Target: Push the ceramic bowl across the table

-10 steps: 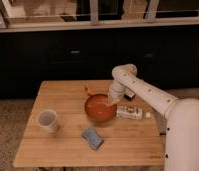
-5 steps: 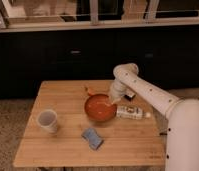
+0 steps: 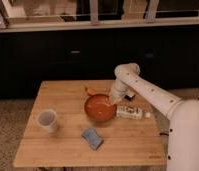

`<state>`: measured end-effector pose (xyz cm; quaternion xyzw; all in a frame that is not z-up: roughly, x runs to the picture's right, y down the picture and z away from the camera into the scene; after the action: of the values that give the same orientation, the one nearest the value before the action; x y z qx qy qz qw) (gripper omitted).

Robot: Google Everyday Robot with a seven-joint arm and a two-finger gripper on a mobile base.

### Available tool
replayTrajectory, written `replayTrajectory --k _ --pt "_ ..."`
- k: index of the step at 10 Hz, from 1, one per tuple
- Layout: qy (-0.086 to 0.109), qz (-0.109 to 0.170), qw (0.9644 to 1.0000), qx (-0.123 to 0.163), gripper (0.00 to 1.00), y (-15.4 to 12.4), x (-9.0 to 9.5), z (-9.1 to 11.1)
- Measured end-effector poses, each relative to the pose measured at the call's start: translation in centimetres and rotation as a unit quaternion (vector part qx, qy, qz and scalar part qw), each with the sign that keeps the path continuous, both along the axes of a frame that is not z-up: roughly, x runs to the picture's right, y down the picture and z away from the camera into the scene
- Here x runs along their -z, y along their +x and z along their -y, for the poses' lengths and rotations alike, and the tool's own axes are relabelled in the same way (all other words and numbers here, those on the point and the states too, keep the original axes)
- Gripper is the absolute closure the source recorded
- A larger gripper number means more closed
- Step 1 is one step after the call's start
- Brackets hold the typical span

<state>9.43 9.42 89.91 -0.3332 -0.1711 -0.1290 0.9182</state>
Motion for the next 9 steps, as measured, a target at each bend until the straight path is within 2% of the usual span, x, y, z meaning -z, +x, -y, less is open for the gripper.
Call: replayTrajectory --k 5,9 --pt "-0.022 -0.032 0.9992 0.001 1.0 0.7 -1.8 -1.2" --pt "-0.045 -0.069 0.9964 -0.018 1.0 2.4 -2.9 -2.0"
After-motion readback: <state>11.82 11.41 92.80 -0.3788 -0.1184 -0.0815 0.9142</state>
